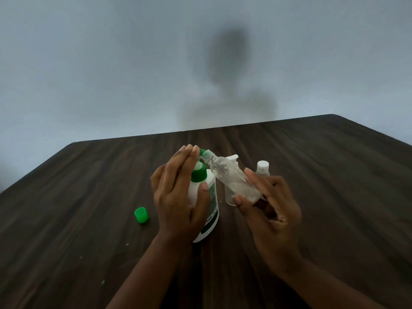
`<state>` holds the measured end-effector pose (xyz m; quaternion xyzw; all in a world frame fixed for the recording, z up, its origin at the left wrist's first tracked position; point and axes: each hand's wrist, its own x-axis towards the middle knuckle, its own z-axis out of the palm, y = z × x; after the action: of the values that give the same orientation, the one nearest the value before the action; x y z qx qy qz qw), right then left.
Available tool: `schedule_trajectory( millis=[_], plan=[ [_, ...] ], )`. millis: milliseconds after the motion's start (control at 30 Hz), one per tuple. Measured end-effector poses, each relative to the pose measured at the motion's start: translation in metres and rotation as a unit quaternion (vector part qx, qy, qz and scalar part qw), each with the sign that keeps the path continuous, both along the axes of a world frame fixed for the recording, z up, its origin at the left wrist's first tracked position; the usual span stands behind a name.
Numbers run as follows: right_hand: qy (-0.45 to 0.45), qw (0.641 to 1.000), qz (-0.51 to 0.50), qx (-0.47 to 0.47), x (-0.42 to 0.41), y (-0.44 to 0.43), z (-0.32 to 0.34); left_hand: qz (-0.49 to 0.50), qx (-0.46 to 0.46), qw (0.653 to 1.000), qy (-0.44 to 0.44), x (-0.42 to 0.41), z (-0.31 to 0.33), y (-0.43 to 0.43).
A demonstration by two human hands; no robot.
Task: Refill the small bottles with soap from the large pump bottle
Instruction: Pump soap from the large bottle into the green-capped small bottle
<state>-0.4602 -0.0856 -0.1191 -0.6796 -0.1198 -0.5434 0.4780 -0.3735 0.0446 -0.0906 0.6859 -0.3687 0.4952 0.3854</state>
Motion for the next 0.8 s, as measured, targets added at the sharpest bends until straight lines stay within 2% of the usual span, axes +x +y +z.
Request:
schedule_trajectory(
  millis=[300,467,667,800],
  plan=[
    [0.002,1.000,-0.016,-0.009,-0.0039,0.0009,0.0003,-0.003,-0.052,0.999,-0.004,-0.0029,0.0018,-0.0041],
    [-0.003,1.000,-0.012,-0.008,-0.0020,0.0016,0.0013,0.012,-0.027,0.999,-0.026,-0.0048,0.0050,0.0000],
    [-0.004,1.000,-0.015,-0.010,-0.0023,0.0007,0.0015,-0.005,-0.008,1.000,0.018,-0.0055,0.0021,-0.0020],
    [0.000,1.000,-0.009,-0.009,-0.0026,0.0022,0.0017,-0.008,-0.018,1.000,0.017,-0.0045,0.0021,-0.0021]
  ],
)
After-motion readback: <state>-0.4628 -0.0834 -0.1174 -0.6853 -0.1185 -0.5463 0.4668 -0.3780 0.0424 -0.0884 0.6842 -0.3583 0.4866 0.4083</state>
